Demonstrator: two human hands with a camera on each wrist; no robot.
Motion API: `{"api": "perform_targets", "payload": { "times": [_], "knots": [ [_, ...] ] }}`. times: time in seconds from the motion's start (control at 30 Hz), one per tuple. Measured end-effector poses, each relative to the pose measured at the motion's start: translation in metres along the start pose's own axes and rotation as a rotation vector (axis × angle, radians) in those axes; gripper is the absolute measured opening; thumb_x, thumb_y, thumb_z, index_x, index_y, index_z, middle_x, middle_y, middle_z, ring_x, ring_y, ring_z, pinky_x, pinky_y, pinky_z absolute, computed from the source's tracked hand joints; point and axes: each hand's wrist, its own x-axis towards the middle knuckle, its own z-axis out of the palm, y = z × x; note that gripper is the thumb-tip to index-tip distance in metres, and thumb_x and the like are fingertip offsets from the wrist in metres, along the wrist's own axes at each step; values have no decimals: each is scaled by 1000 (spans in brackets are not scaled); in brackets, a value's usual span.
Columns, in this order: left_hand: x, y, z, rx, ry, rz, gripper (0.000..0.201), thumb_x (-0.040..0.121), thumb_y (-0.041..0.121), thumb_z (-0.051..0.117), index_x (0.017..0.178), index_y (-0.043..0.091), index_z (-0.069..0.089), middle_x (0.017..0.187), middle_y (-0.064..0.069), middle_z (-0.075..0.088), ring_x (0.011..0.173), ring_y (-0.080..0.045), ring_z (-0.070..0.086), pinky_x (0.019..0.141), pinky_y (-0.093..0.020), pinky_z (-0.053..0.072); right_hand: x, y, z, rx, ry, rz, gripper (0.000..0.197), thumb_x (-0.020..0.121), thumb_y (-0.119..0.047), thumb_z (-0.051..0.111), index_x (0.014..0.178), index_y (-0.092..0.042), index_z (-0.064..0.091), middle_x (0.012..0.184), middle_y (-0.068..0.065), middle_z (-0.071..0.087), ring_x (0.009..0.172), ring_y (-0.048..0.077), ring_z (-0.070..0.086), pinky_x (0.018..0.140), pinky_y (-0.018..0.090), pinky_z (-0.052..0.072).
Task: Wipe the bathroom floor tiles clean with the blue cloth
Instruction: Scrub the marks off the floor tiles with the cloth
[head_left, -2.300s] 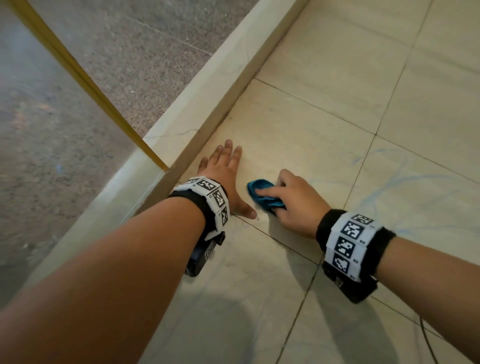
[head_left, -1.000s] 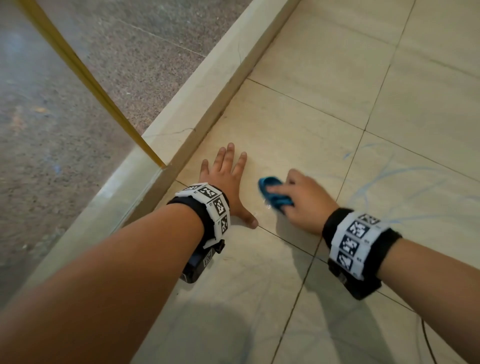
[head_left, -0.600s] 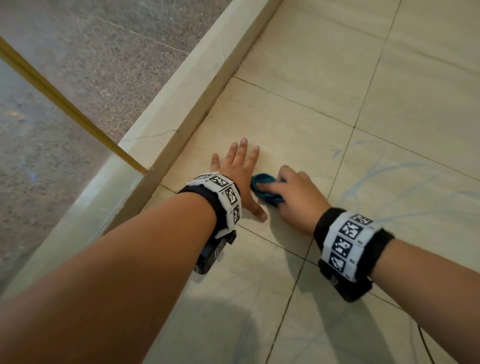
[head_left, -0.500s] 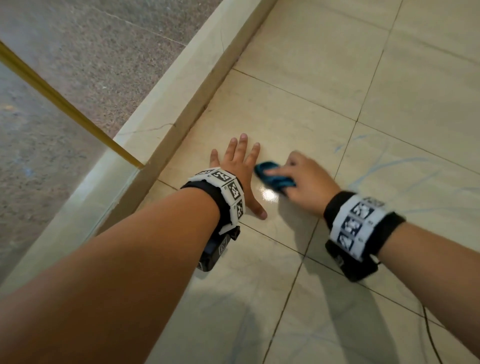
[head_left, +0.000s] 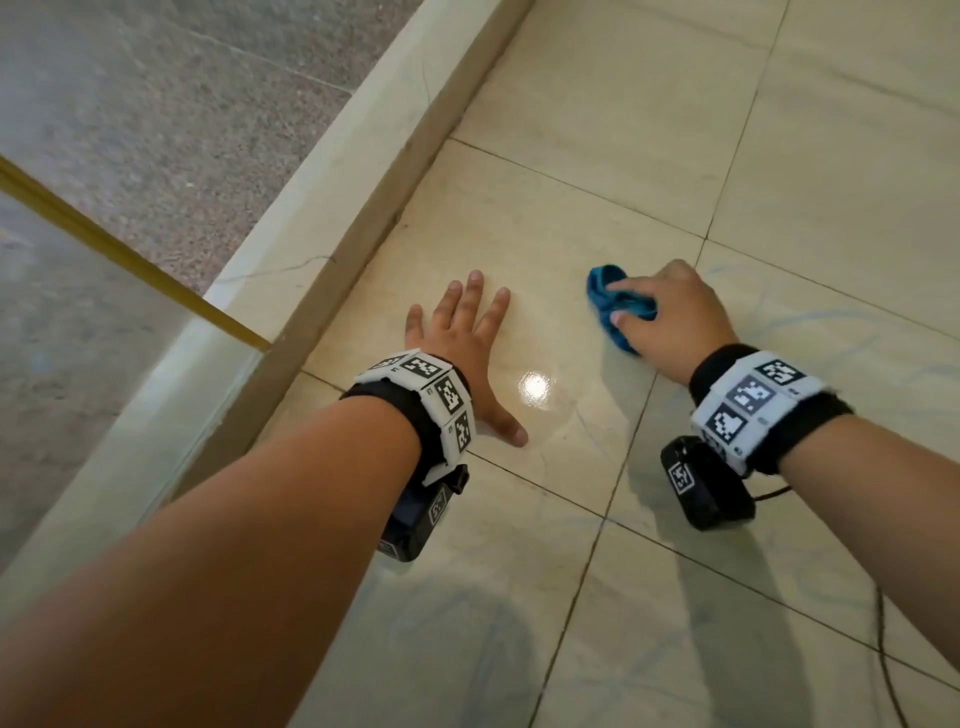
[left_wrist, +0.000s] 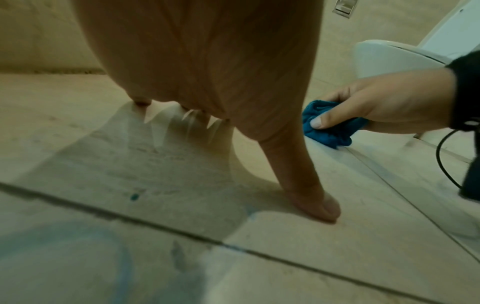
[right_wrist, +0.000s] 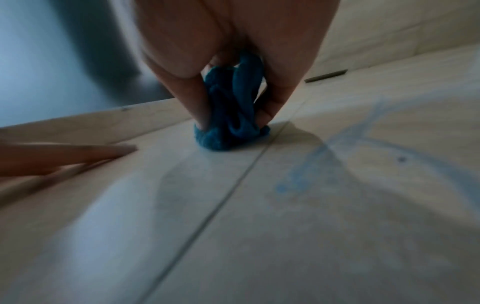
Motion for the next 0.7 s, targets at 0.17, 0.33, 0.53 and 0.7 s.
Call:
{"api": "perform_targets", "payload": {
  "times": [0.17,0.33,0.53,0.7],
  "knots": [
    [1,1,-2,9,-8,-8,152,50,77,75,142,27,-36,149,-2,-42,143,-24,-28,117,-53,-7,-25,-12,14,-45,-242,-250,34,87,-17,60,120,-26,63,96,1,39,86,18,48,77,24,37],
    [-1,3,-3,11,-1,-12,152,50,75,76,144,26,-34,151,-3,-40,144,-25,-26,118,-53,-5,6,10,-1,-2,28,85,34,92,-17,53,125,-22,59,114,10,40,105,30,49,89,23,35],
    [-2,4,-4,14,-7,-16,152,51,75,76,144,25,-33,152,-4,-39,144,-25,-25,118,-54,-4,2,5,2,-57,-93,-126,33,90,-16,55,122,-26,61,98,3,38,88,20,47,76,20,31],
    [-1,3,-2,8,-9,-15,153,50,75,76,144,26,-34,151,-3,-40,144,-25,-26,118,-54,-4,27,17,-10,-80,41,85,34,92,-18,52,124,-26,59,114,11,43,100,27,50,84,26,36]
  ]
}}
